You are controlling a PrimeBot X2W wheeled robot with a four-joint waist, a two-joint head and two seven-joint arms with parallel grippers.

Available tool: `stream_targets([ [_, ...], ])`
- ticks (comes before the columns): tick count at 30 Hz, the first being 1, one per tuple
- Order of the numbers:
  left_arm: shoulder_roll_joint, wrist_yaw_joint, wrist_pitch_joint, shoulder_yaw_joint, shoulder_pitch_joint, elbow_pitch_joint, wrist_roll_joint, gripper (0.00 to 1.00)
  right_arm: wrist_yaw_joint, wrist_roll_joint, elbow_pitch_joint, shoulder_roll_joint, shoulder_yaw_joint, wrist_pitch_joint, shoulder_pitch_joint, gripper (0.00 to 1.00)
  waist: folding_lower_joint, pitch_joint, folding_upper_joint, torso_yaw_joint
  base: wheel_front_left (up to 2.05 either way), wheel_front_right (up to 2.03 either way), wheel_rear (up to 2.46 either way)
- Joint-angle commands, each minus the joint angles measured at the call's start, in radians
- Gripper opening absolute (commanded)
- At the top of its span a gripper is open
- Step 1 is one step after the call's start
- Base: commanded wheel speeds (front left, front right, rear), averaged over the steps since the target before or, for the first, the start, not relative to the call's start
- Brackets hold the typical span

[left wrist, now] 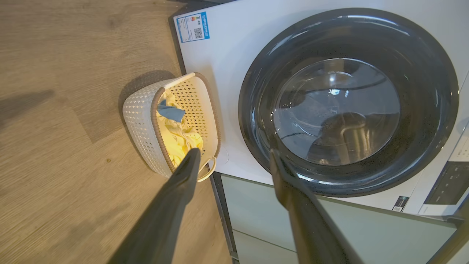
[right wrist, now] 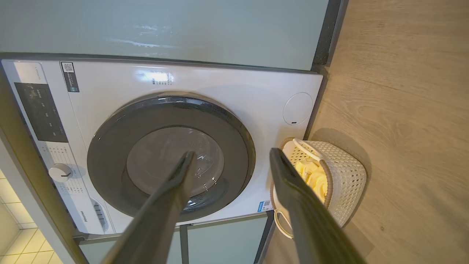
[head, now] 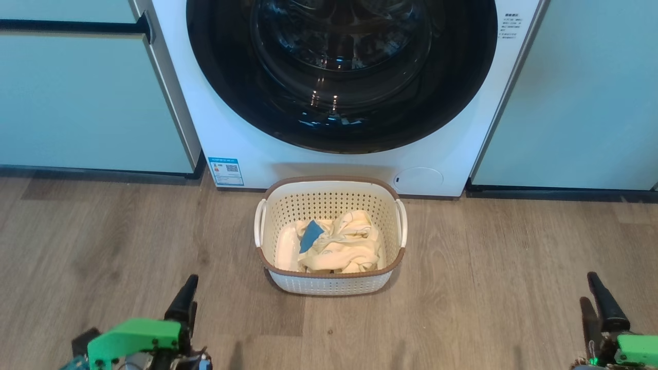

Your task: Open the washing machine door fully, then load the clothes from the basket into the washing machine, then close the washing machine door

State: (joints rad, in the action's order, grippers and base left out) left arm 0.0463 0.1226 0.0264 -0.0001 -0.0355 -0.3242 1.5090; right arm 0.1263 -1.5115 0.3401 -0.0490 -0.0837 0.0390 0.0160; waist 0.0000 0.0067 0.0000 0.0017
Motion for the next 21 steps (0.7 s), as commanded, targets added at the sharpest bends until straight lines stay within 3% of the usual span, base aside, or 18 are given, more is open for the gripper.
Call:
stream_targets([
  [1, 0.019, 0.002, -0.006, 0.01, -0.054, 0.034, -0.003, 1.0, 0.001, 0.005, -0.036, -0.024, 0.004, -0.009, 0.059, 1.0, 0.0, 0.0, 0.0, 0.0, 0.0, 0.0, 0.0],
  [12, 0.014, -0.008, -0.04, 0.006, -0.074, 0.038, -0.225, 1.0, 0.001, 0.172, -0.03, -0.052, 0.035, -0.052, 0.084, 1.0, 0.0, -0.001, 0.0, 0.0, 0.0, 0.0, 0.0],
  [21, 0.007, -0.014, -0.067, 0.001, -0.08, 0.055, -0.408, 1.0, 0.002, 0.399, -0.044, -0.057, 0.029, -0.079, 0.092, 1.0, 0.0, -0.001, 0.0, -0.002, 0.0, 0.0, 0.0],
])
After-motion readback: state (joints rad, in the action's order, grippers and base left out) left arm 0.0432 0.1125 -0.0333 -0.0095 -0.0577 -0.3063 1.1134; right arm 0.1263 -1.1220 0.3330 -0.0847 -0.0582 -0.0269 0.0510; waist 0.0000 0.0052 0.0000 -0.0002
